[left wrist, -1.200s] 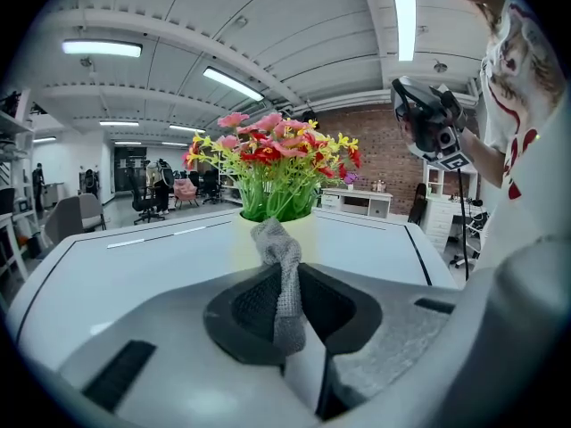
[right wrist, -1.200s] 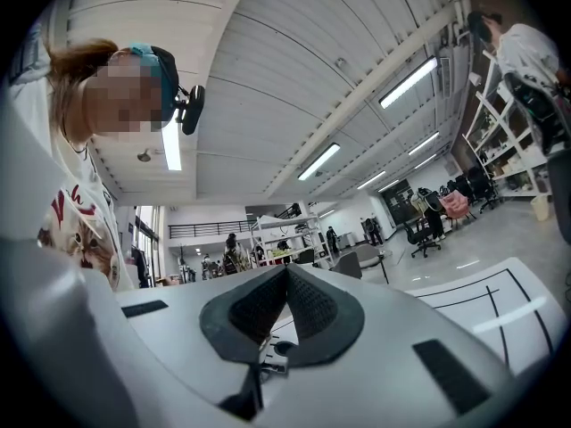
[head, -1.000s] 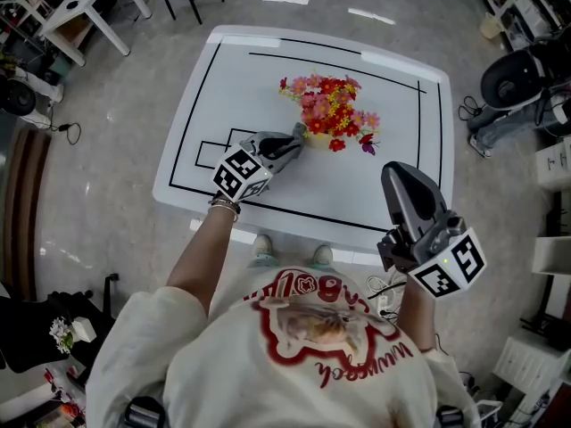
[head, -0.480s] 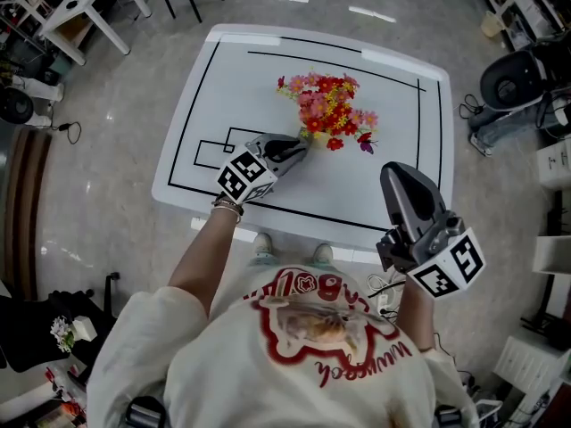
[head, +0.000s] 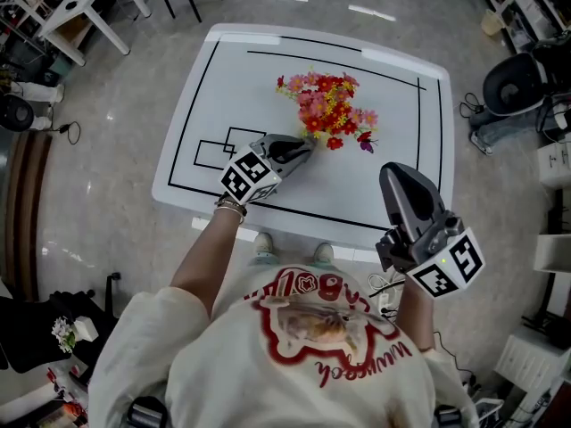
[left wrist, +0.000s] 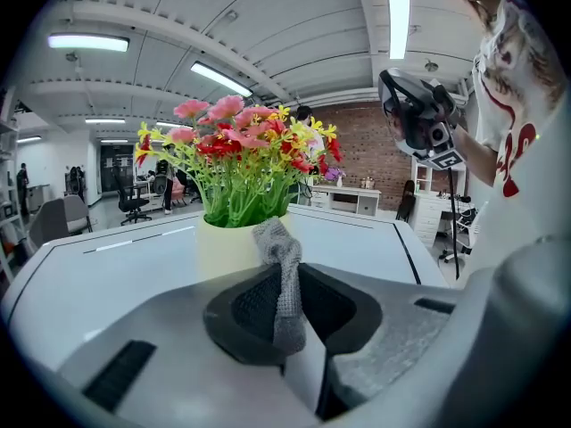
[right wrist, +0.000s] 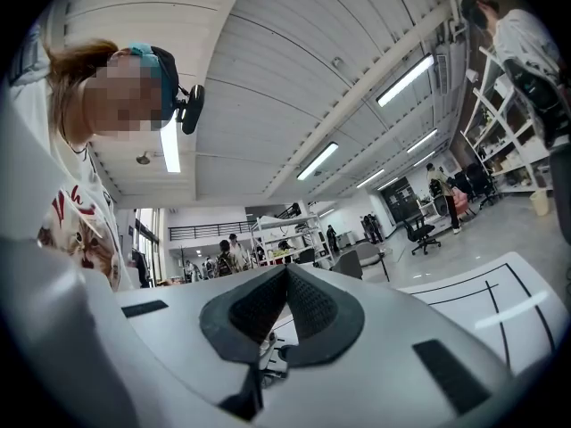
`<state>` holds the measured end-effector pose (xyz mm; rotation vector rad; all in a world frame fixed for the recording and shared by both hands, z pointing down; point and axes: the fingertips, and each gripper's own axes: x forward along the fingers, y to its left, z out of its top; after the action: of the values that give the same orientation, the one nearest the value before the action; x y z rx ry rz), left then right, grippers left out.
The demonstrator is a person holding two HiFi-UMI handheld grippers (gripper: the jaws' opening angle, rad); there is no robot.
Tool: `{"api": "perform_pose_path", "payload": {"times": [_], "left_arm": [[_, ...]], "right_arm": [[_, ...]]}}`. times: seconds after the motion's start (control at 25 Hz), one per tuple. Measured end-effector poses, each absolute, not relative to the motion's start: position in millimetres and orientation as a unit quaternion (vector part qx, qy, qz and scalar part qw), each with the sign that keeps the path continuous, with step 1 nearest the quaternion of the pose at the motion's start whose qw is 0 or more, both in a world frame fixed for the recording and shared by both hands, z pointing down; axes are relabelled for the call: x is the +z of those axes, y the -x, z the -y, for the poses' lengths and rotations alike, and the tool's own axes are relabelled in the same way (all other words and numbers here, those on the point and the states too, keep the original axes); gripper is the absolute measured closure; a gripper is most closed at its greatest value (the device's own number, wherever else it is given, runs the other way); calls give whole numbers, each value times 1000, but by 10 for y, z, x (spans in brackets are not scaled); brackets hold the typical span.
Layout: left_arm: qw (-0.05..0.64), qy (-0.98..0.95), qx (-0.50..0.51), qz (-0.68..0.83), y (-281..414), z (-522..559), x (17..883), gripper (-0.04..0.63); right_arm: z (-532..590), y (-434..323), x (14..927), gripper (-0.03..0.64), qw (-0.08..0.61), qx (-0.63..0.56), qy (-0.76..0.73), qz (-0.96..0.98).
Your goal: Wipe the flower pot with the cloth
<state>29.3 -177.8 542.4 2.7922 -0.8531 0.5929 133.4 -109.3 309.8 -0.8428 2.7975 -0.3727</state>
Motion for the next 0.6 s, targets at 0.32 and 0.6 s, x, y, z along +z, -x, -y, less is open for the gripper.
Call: {"api": "perform_pose_path", "payload": {"times": [0.32, 0.6], "left_arm": [[80, -938, 197, 273, -388, 1761, 5414, 540], [82, -946, 172, 263, -479, 1710, 5359, 540]], "right_arm": [[1101, -1337, 3103, 617, 97, -127, 287, -945], [1117, -1349, 3106, 617, 97, -127, 290, -944]]}}
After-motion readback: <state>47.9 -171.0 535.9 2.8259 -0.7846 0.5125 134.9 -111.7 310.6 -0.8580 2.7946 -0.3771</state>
